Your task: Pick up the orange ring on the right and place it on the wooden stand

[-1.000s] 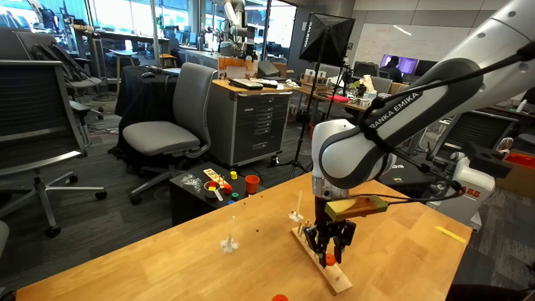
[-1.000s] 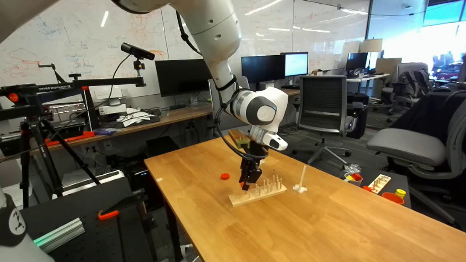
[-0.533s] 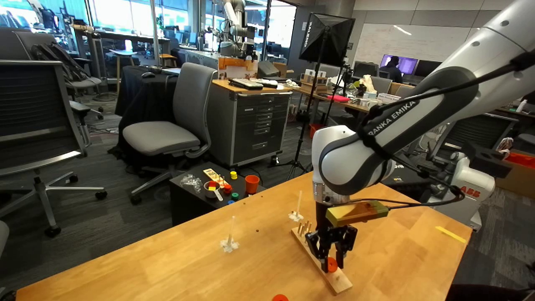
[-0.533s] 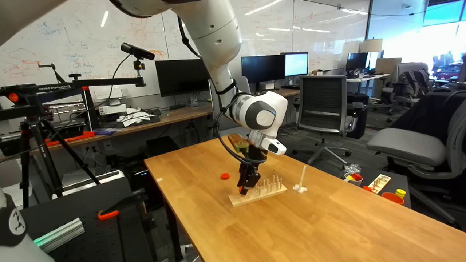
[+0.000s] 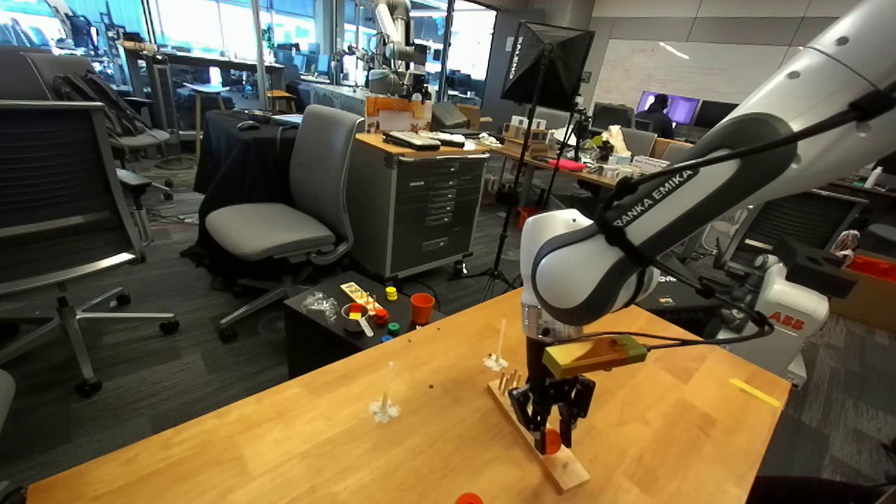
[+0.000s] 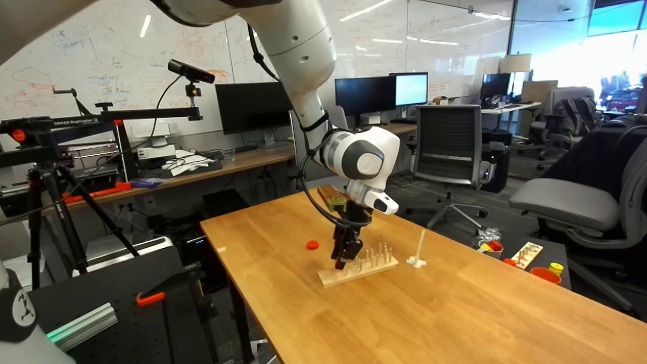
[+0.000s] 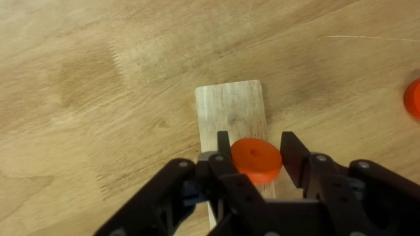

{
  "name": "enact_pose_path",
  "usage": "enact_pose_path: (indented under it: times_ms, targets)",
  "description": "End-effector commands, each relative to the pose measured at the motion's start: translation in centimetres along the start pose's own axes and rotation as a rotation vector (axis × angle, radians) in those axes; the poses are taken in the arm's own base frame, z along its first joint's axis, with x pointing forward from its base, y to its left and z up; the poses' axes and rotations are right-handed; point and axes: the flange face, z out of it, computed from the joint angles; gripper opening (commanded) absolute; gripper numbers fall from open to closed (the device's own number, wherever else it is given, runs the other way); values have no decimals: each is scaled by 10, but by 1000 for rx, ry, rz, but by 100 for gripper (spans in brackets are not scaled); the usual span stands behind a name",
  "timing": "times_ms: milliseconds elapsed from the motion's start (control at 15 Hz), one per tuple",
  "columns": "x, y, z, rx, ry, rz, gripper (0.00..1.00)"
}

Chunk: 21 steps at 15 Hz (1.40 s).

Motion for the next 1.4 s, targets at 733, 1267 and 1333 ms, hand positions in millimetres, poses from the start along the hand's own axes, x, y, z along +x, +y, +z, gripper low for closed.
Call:
enact_pose_path:
  times_ms: [733, 1267, 1333]
  targets:
    - [7, -6, -13, 18, -2, -10, 20]
    - [10, -2, -7, 20, -17, -2, 20]
    - [11, -1, -6, 21, -19, 1, 20]
